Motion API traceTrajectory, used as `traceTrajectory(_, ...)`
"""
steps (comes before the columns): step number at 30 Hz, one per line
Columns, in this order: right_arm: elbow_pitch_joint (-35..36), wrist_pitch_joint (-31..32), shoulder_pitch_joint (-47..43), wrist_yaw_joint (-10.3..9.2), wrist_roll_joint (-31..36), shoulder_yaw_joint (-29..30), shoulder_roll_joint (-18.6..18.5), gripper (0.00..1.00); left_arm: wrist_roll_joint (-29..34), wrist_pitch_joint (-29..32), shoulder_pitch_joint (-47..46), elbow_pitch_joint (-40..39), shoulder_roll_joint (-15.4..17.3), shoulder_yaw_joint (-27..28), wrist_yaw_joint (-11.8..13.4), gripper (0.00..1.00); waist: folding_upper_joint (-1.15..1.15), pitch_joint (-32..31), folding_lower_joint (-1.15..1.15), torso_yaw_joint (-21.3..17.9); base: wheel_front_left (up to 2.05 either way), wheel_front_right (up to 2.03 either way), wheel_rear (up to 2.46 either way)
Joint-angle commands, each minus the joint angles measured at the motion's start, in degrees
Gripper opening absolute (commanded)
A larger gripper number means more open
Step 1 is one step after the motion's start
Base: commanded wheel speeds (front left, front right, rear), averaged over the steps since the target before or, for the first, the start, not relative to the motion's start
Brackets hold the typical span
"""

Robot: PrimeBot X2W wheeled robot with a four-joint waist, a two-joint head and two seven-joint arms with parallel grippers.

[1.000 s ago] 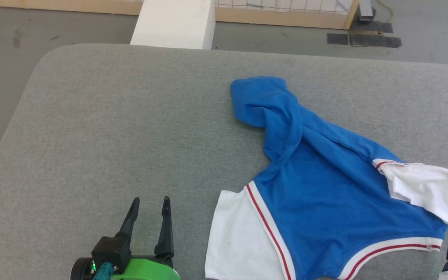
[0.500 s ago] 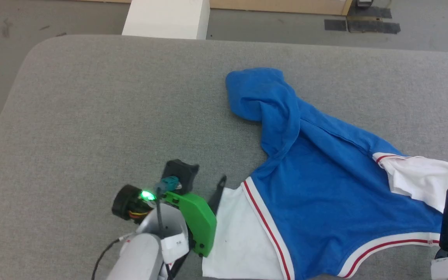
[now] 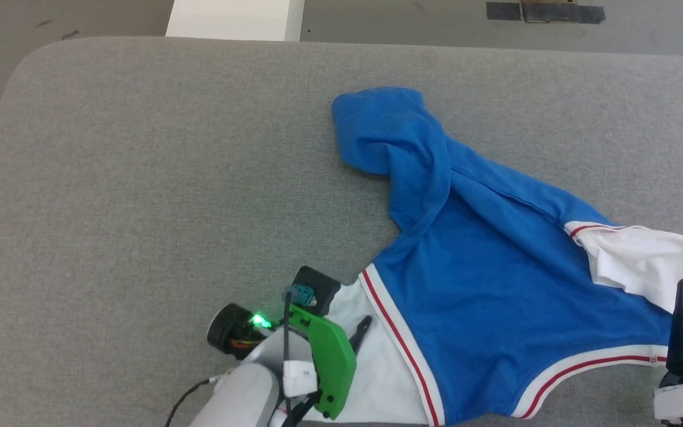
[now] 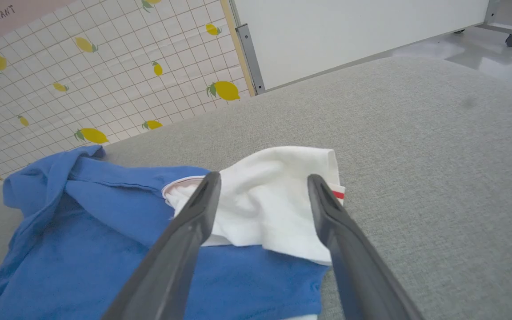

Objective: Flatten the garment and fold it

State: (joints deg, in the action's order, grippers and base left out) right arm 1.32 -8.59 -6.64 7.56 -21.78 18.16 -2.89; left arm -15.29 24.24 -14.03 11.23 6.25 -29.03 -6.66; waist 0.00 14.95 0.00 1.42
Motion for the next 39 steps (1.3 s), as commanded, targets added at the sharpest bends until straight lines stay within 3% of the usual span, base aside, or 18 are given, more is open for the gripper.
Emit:
traceTrajectory(1,0.0,0.1,1.3,-0.08,-0.4,-0.2,0.0,1.0,0.2,-0.3,-1.0,2.7,0.4,-1.4,-0.5,0.3,0.0,0.0,0.0,-0.1,0.0,0.0,0.0)
traceTrajectory(2,0.0,0.2,1.4,-0.08,-0.3,-0.4,0.0,1.0,0.2,-0.4,-1.5,4.6,0.7,-2.6,-0.6,0.0,0.0,-0.1,0.0,-0.3,0.0,0.0,0.0)
traceTrajectory(9,0.4,0.7,0.9,-0.08,-0.3,0.0,0.0,1.0,-2.9,-6.8,-4.4,7.9,1.4,-1.7,-0.6,0.0,0.0,-0.9,0.0,-0.1,0.0,0.0,0.0)
traceTrajectory(18,2.3,1.7,0.9,-0.08,-0.1,1.4,0.0,1.0,-5.8,-10.0,-3.9,1.7,9.3,9.3,4.7,0.0,0.0,1.2,0.0,1.0,0.0,0.0,0.0)
traceTrajectory(22,2.7,2.1,1.5,-0.08,0.2,1.8,0.0,1.0,-7.7,-11.3,-1.6,1.7,10.9,13.1,6.8,0.0,0.0,2.4,0.0,1.1,0.0,0.0,0.0)
traceTrajectory(23,2.8,2.2,1.7,-0.08,0.2,1.8,0.0,1.0,-7.9,-12.0,-1.1,2.3,10.9,13.8,7.5,0.37,0.0,2.7,0.0,1.2,0.0,0.0,0.0)
traceTrajectory(24,2.9,2.3,1.9,-0.08,0.2,1.8,0.0,1.0,-7.9,-12.6,-0.7,2.8,10.8,13.9,7.8,1.0,0.0,2.9,0.0,1.2,0.0,0.0,0.0)
traceTrajectory(31,2.6,2.9,2.3,-0.08,0.3,1.4,0.0,1.0,-10.0,-20.1,1.2,2.7,6.7,15.5,9.2,1.0,0.0,2.7,0.0,1.8,0.0,0.0,0.0)
traceTrajectory(39,2.5,3.0,1.2,-0.08,0.2,1.6,0.0,1.0,-9.6,-36.7,7.6,-11.1,3.7,20.2,12.3,1.0,0.0,-0.6,0.0,3.1,0.0,0.0,0.0)
